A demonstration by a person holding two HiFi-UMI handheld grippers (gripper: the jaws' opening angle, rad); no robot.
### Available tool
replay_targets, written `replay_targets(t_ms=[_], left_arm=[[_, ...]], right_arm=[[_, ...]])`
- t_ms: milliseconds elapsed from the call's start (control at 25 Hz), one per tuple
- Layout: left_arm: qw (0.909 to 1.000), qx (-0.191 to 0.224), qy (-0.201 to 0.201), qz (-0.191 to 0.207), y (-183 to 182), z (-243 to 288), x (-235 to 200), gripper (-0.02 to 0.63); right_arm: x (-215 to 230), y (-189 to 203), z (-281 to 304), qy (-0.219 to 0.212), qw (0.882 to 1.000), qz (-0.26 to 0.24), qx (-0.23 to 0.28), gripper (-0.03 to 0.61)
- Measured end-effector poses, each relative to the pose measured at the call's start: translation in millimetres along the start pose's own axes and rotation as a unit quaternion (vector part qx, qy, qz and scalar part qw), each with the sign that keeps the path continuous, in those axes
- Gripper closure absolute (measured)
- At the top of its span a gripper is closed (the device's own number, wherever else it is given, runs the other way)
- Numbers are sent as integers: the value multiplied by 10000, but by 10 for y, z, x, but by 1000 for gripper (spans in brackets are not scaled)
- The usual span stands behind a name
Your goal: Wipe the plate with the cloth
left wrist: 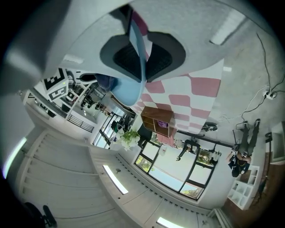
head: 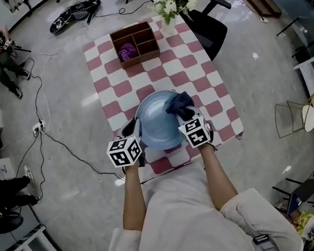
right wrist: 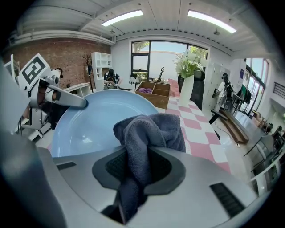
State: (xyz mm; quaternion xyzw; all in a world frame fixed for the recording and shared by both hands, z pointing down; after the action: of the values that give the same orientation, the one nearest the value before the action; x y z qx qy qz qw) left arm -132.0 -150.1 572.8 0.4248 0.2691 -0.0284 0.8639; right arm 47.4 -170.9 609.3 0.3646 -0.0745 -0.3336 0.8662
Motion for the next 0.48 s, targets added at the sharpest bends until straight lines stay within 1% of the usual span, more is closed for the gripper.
replay_targets(t_ms=[200, 480], left_arm=[[9986, 329, -170, -381, -142, -83, -184, 580], [9970, 523, -285, -489, -267, -67, -267, 580]], right_arm=[[-111, -78, -2, -114, 9998, -186, -17, 485], [-250, -123, -10, -239, 9990, -386, -4, 485]])
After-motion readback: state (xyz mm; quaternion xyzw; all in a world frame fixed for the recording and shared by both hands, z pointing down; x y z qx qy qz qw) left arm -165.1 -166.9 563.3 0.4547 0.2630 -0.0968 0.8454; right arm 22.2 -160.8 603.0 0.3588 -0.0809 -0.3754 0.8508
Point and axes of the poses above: the fingertips, and each gripper's own axes: z forward along the fingers, x to its right, y out of its underside, the point moved 1 cm from there along -z, backward along the fingers, and after that the axes turned 4 degrees about -z, right-handed, at the moved point
